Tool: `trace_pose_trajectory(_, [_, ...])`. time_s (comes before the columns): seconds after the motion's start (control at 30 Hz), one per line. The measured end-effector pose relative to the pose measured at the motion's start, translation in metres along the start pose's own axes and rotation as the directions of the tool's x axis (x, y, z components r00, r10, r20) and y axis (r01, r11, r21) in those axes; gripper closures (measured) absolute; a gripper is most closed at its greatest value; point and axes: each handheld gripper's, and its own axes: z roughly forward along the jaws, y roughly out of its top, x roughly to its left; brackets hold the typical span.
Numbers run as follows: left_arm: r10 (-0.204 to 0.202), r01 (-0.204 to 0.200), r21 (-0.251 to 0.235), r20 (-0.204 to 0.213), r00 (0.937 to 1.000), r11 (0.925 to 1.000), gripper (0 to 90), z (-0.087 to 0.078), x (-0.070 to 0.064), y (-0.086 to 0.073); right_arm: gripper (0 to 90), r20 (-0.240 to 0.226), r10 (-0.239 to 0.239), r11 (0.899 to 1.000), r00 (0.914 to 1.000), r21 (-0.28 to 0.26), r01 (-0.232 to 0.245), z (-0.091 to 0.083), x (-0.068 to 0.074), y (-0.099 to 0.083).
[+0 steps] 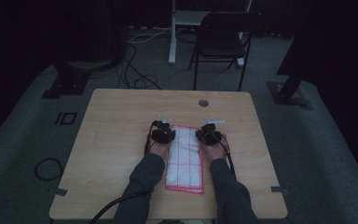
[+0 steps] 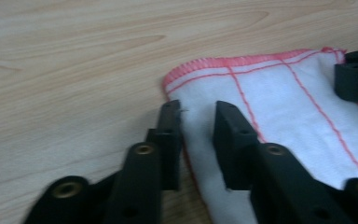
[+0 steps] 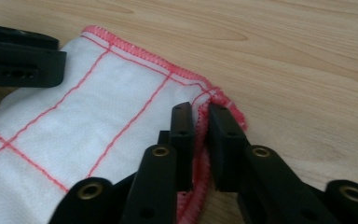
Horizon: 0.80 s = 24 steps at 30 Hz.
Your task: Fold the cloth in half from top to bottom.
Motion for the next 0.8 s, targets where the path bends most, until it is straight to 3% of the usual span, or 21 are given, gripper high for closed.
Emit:
trace_pose_trajectory(0.17, [0.016,-0.017,0.005,0.029,0.9995,0.9998,85.5,0.000,0.000,0.000,84.4,0.006,-0.015,1.000,0.9999,-0.010,0.015,0.000,0.002,-0.001])
trace_pose_trajectory(0.37, [0.020,-0.021,0.007,0.046,0.9988,0.9998,86.8,-0.002,0.002,0.003,85.2,0.013,-0.031,0.999,0.9994,-0.020,0.032,-0.002,0.002,-0.001])
trace_pose_trajectory(0.8, [0.033,-0.028,-0.067,0.074,0.9967,0.9973,87.0,-0.018,0.001,0.018,85.3,0.004,-0.012,0.997,0.9999,-0.080,0.012,-0.015,-0.004,0.008])
